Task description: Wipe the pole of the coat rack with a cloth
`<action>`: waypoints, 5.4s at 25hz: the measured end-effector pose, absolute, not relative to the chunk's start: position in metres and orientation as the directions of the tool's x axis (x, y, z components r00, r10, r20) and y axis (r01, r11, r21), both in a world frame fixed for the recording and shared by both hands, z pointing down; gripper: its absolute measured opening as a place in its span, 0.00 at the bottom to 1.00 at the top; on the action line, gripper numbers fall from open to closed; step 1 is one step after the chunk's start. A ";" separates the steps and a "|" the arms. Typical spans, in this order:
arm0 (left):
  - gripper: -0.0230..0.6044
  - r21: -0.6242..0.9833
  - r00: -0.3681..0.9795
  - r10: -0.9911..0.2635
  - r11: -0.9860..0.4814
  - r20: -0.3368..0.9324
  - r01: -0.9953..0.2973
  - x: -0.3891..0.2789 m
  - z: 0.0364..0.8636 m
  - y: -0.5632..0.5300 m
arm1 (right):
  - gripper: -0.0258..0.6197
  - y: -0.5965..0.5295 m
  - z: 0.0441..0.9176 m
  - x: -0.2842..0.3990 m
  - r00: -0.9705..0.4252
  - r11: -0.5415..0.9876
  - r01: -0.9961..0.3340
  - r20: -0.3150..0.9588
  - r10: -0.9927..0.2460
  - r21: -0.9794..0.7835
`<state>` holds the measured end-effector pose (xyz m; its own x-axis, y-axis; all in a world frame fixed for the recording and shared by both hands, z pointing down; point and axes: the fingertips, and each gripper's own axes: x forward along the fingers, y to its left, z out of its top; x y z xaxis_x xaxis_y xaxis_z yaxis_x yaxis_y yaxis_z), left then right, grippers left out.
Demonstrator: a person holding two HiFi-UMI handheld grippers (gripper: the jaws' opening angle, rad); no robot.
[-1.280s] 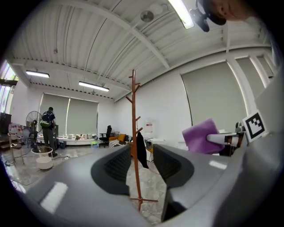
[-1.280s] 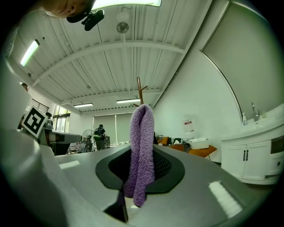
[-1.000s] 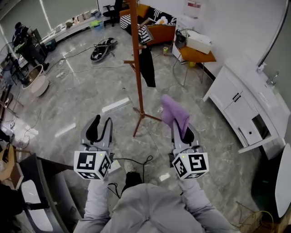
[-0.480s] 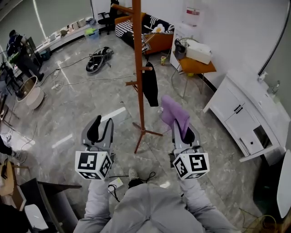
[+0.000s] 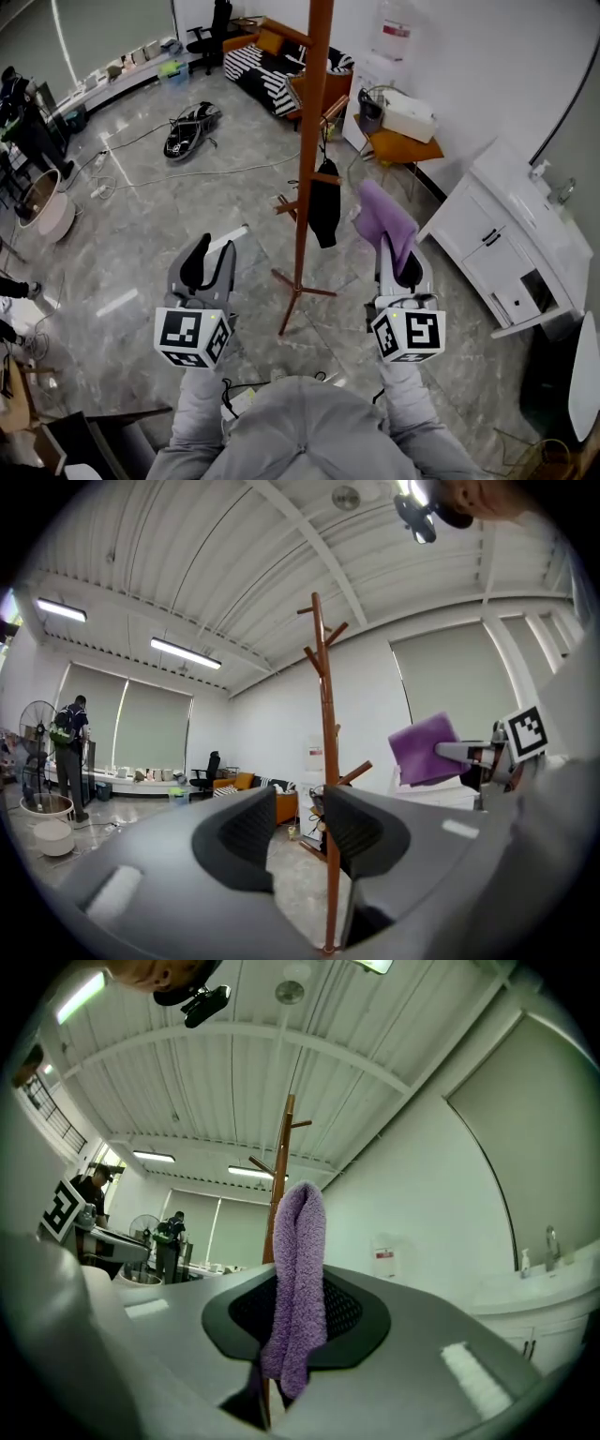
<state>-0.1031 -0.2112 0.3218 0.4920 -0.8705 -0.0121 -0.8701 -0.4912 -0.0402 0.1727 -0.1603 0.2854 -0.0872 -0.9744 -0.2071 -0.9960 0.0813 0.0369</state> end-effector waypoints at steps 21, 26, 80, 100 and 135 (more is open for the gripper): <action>0.30 0.000 0.510 -0.860 -0.510 -0.021 -0.860 -0.156 0.334 -0.278 | 0.13 -0.275 0.147 0.114 0.084 -0.311 -0.652 -0.342 -0.936 0.691; 0.30 0.023 0.460 -0.887 -0.461 -0.042 -0.887 -0.175 0.333 -0.274 | 0.13 -0.306 0.166 0.079 0.013 -0.232 -0.567 -0.272 -0.962 0.791; 0.30 0.098 0.458 -0.888 -0.459 -0.036 -0.883 -0.131 0.352 -0.279 | 0.13 -0.289 0.281 0.063 -0.133 0.268 -0.337 0.236 -0.963 0.903; 0.30 0.097 0.473 -0.880 -0.474 -0.038 -0.875 -0.104 0.349 -0.287 | 0.13 -0.308 0.186 0.140 -0.001 -0.092 -0.049 -0.092 -0.996 0.995; 0.30 0.060 0.384 -0.923 -0.384 -0.018 -0.921 -0.108 0.345 -0.295 | 0.13 -0.390 0.233 0.152 -0.158 -0.118 0.450 -0.051 -0.986 0.885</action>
<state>-0.1084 -0.2948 0.3453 0.3839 -0.9232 -0.0176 -0.9213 -0.3843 0.0597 0.1521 -0.3899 0.2328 -0.1577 -0.9862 -0.0512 0.4496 -0.1179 0.8854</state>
